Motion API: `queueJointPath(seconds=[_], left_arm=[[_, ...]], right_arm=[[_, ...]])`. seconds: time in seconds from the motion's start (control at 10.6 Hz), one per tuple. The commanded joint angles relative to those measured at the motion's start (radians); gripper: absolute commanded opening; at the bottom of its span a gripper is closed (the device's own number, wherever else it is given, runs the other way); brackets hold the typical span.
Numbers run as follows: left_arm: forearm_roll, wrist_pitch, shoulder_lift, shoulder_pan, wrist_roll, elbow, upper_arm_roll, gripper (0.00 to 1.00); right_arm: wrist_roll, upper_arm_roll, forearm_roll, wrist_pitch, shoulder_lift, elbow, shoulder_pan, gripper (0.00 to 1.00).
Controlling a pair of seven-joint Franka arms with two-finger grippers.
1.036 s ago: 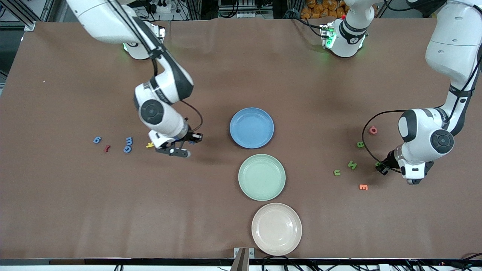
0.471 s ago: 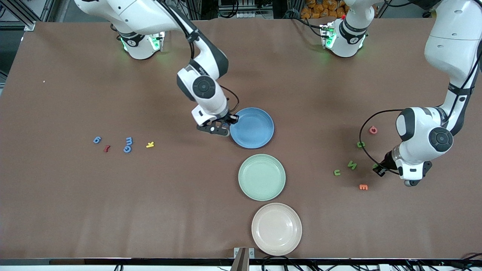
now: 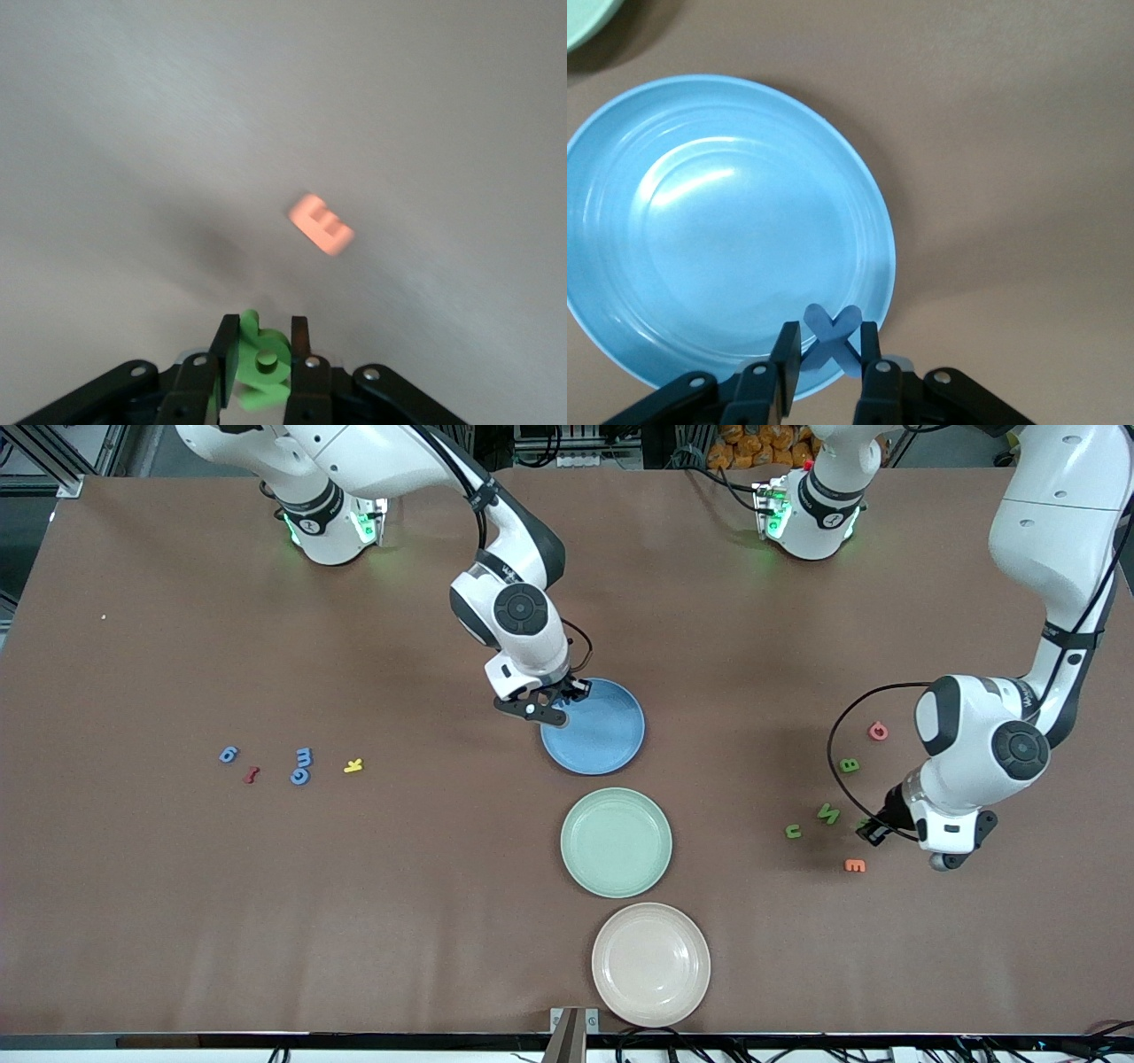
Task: Sort letters by color into matching plates
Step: 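Drop the X on the blue plate while the left gripper carries b to green plate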
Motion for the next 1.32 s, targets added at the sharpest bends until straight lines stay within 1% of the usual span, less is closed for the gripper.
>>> queueJointPath(seconds=[0.0,0.09,0.19,0.28,0.38,0.57,0.66,0.75,0.85,1.04,1.13,1.22], left_arm=[[0.02,0.004,-0.001,-0.048,-0.192,0.019,-0.066,0.0],[0.02,0.004,0.008,-0.099,-0.287,0.042,-0.066,0.0],[0.021,0.004,0.016,-0.15,-0.362,0.065,-0.064,0.0],[0.024,0.004,0.025,-0.193,-0.418,0.078,-0.064,0.0],[0.024,0.004,0.028,-0.228,-0.452,0.082,-0.064,0.0],[0.023,0.004,0.031,-0.289,-0.484,0.098,-0.064,0.0],[0.023,0.004,0.052,-0.325,-0.503,0.125,-0.064,0.0],[0.026,0.004,0.077,-0.369,-0.524,0.154,-0.06,0.0],[0.029,0.004,0.094,-0.41,-0.536,0.17,-0.054,0.0],[0.029,0.004,0.1,-0.464,-0.543,0.179,-0.032,0.0],[0.029,0.004,0.112,-0.478,-0.541,0.2,-0.032,0.0],[0.03,0.006,0.131,-0.5,-0.538,0.22,-0.031,0.0]], right_arm=[[0.069,-0.01,-0.014,-0.011,0.039,0.058,0.021,0.44],[0.115,-0.01,-0.014,-0.011,0.04,0.06,0.019,0.7],[0.131,-0.01,-0.014,-0.011,0.039,0.063,0.018,1.0],[0.132,-0.01,-0.019,-0.014,0.034,0.064,0.013,1.0],[0.131,-0.011,-0.019,-0.049,0.02,0.065,0.003,1.0],[0.102,-0.011,-0.016,-0.213,-0.079,0.061,-0.084,1.0],[0.05,-0.011,-0.016,-0.299,-0.12,0.055,-0.132,1.0],[-0.014,-0.011,-0.014,-0.348,-0.154,0.037,-0.175,1.0],[-0.109,-0.011,-0.014,-0.362,-0.196,-0.01,-0.216,1.0],[-0.327,-0.013,-0.02,-0.359,-0.289,-0.15,-0.315,1.0],[-0.454,-0.016,-0.031,-0.35,-0.332,-0.219,-0.376,1.0],[-0.552,-0.026,-0.056,-0.35,-0.358,-0.262,-0.42,1.0]])
